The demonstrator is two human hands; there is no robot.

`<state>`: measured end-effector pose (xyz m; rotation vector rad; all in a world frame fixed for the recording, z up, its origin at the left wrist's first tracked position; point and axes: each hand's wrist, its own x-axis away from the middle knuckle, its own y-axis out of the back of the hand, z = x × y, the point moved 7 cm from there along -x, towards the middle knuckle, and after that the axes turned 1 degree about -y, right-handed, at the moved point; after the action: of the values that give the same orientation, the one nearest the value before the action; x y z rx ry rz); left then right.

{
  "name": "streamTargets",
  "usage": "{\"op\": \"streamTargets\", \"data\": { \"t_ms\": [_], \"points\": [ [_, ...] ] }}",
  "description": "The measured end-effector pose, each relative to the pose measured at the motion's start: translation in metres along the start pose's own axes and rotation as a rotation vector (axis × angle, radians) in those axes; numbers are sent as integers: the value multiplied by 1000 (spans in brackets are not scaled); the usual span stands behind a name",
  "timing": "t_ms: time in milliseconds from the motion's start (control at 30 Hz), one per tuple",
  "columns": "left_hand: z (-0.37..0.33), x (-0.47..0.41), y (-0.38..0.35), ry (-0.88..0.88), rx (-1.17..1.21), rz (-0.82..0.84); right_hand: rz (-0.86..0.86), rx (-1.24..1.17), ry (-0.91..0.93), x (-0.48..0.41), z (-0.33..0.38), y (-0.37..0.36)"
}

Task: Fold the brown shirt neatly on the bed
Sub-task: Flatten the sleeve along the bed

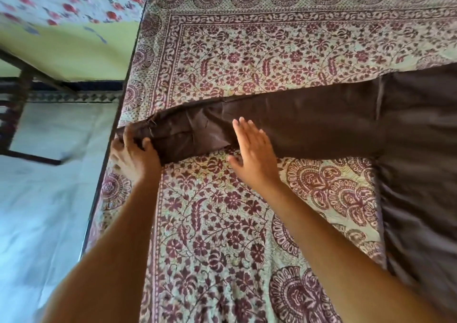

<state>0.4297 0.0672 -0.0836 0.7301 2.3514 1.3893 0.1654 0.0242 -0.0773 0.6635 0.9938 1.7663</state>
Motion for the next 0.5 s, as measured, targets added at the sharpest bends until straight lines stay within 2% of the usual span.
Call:
{"op": "streamTargets", "data": {
  "t_ms": [167,267,367,500],
  "points": [
    [-6,-33,10,-50,205,94,165,114,-40,-22,20,-39],
    [-17,-57,33,-189,308,1,140,106,1,-22,29,-44],
    [-14,-75,32,-215,234,-7,179,121,80,-21,40,-50],
    [6,-76,11,-97,179,57,247,288,85,-20,36,-63]
  ]
}}
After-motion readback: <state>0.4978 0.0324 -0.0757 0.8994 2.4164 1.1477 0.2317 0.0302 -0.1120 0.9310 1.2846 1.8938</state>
